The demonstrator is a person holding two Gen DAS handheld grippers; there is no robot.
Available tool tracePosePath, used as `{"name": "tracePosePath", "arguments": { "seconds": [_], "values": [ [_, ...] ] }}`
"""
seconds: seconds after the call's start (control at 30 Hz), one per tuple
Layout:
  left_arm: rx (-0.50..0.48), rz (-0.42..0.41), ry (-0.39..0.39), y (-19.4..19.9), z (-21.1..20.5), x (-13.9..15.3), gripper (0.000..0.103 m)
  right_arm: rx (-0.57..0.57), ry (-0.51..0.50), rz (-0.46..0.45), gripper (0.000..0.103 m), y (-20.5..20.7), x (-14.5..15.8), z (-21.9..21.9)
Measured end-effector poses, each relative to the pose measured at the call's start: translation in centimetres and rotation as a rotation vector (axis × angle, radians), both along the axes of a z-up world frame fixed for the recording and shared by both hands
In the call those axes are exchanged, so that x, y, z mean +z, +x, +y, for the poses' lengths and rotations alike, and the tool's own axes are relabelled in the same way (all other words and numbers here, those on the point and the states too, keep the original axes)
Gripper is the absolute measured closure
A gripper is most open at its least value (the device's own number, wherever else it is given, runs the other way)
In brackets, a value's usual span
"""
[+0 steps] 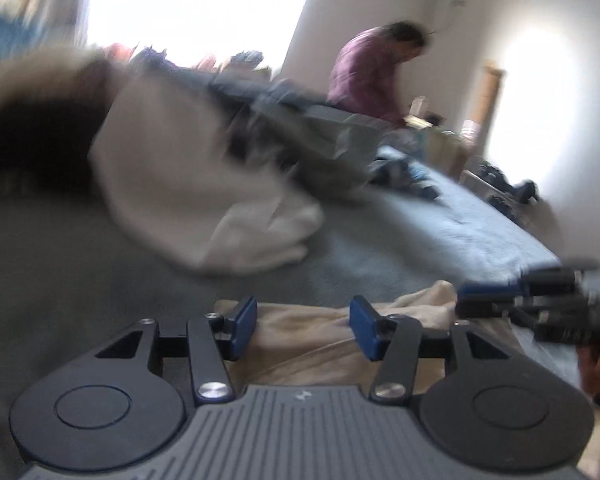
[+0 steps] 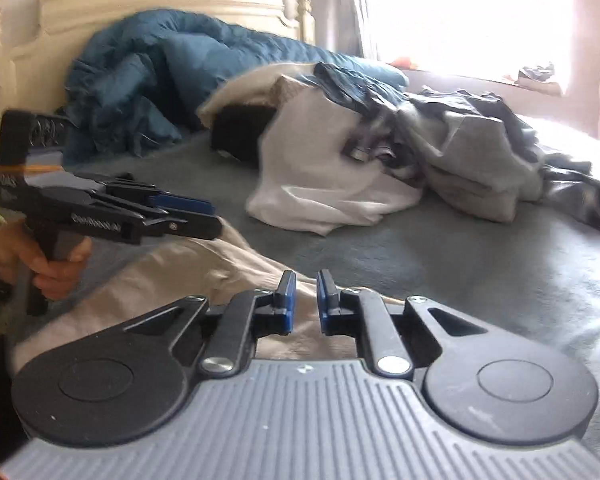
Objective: Fold clothes
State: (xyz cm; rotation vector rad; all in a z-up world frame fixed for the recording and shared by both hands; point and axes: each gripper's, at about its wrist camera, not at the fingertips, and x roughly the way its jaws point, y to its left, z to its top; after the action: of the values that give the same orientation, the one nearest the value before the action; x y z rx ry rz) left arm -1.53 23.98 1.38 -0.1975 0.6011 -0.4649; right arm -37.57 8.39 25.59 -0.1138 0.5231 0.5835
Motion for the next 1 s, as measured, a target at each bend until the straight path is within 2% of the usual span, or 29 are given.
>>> {"name": "tracePosePath", "arguments": {
  "seconds": [0.07, 0.1, 0.13, 0.23, 0.4, 0.5, 0.6, 0.67, 0.73, 0.83, 0.9, 0.97, 1.0],
  "values": [
    [0.037, 0.048, -0.084, 0.6, 0.9, -0.6, 0.052, -0.037, -0.020, 0.049, 0.094, 1.4, -1.8, 0.4],
    [0.059, 0.055, -0.099, 0.5, 1.3, -0.2, 0.054, -0.048, 0.020, 0.068, 0.093, 1.8, -2.1, 0.0],
    [0.084, 0.058, -0.103, 0.2, 1.7, 0.4, 0.053, -0.059, 0.062, 0.086, 0.093, 2.1, -2.4, -0.4],
    [0.124, 0.035, -0.094, -1.9, 3.2, 2.6, 0.051, -0.095, 0.122, 0.083, 0.090, 1.1, -0.3, -1.4],
    [0.127, 0.007, -0.035, -8.5, 4.1, 4.6, 0.044, 0.000, 0.126, 0.001, 0.090, -4.9, 2.5, -2.9],
    [0.129, 0.019, 0.029, -12.1, 3.1, 3.4, 0.044, 0.078, 0.095, -0.023, 0.090, -9.1, 2.2, -2.7],
    [0.115, 0.073, 0.065, -14.1, 1.8, 0.8, 0.044, 0.125, -0.013, -0.019, 0.090, -11.7, -0.2, -1.0],
    [0.143, 0.094, 0.055, -14.5, 1.6, -0.8, 0.044, 0.139, -0.119, -0.013, 0.090, -12.6, -2.6, 0.6],
    [0.163, 0.090, 0.022, -14.8, 2.1, -0.5, 0.044, 0.135, -0.162, -0.082, 0.090, -13.6, -3.6, 1.4],
    [0.189, 0.071, 0.007, -15.8, 2.9, 0.7, 0.044, 0.115, -0.146, -0.097, 0.090, -14.6, -1.7, 1.4],
    [0.176, 0.050, 0.017, -16.6, 3.0, 1.1, 0.040, 0.145, -0.125, -0.149, 0.090, -16.2, -1.0, 0.6],
    [0.166, 0.077, 0.021, -16.8, 2.8, 0.4, 0.038, 0.188, -0.130, -0.165, 0.088, -17.4, -1.3, 0.1],
    [0.167, 0.101, 0.020, -16.6, 2.6, -0.4, 0.038, 0.190, -0.149, -0.148, 0.083, -17.5, -2.1, 0.2]
  ]
}}
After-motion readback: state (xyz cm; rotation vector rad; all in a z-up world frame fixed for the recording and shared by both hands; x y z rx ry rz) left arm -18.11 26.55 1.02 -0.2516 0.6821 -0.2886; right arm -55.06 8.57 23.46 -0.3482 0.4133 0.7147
